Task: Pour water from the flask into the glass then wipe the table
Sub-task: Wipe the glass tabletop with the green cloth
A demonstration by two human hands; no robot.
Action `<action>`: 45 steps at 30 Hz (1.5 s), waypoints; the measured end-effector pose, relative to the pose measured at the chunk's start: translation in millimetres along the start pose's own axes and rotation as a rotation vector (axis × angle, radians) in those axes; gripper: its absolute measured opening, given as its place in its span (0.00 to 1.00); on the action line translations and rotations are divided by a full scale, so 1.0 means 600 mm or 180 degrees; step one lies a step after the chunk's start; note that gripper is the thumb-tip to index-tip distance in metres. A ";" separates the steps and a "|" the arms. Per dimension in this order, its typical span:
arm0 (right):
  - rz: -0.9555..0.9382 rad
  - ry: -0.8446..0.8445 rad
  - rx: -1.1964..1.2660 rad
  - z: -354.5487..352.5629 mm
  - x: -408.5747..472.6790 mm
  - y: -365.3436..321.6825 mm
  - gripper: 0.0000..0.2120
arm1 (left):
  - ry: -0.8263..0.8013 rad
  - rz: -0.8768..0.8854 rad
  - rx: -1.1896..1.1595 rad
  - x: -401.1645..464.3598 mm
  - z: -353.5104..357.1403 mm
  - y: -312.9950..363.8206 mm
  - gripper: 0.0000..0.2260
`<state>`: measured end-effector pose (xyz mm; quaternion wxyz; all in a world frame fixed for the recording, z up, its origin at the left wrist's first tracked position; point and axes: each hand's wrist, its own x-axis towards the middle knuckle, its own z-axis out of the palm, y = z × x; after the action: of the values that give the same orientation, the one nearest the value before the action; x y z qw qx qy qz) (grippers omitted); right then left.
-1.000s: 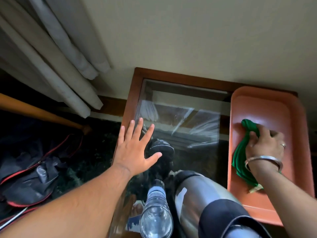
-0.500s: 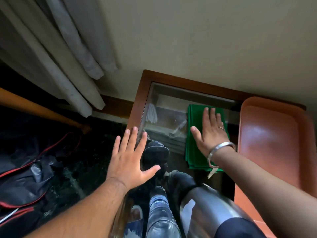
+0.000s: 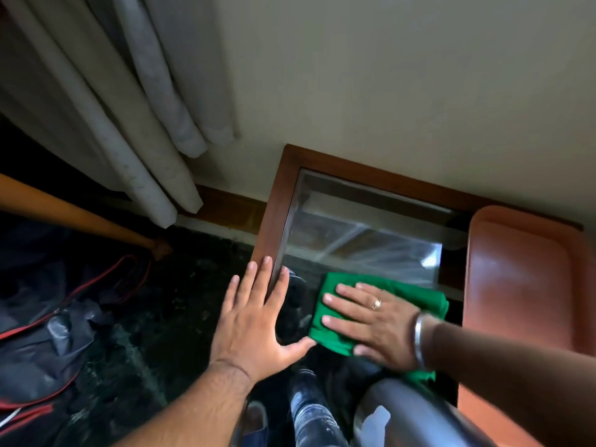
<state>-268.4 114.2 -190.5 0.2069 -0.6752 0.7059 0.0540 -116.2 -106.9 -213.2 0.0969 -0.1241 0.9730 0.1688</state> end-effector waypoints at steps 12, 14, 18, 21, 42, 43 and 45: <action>-0.0050 0.0225 0.0027 -0.010 0.063 -0.010 0.31 | 0.0088 0.0025 -0.0110 0.001 0.005 -0.002 0.55; -0.0179 0.0381 -0.0440 -0.018 0.052 0.063 0.29 | 0.0055 0.0038 -0.0055 -0.002 0.004 -0.003 0.55; 0.3251 0.0823 0.0353 -0.079 0.101 0.183 0.30 | 0.0047 0.0038 0.0027 0.003 0.007 -0.004 0.54; 0.2701 0.0919 -0.0038 -0.042 0.133 0.082 0.32 | 0.0060 0.0012 -0.0031 0.000 0.007 -0.005 0.54; 0.2267 0.0874 0.0112 -0.001 0.006 0.115 0.35 | 0.0587 0.0885 0.0242 0.241 -0.086 0.017 0.29; 0.2699 0.0953 0.0206 -0.003 0.018 0.117 0.35 | 0.0466 0.0914 0.0427 0.288 -0.096 0.015 0.28; 0.3542 0.1070 0.0617 -0.018 0.049 0.120 0.35 | 0.0103 0.0883 0.0591 0.340 -0.093 0.000 0.25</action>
<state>-341.1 89.1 -205.9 0.0934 -0.1805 0.9790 -0.0181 -318.4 -169.4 -209.0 0.0680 0.0182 0.9936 0.0879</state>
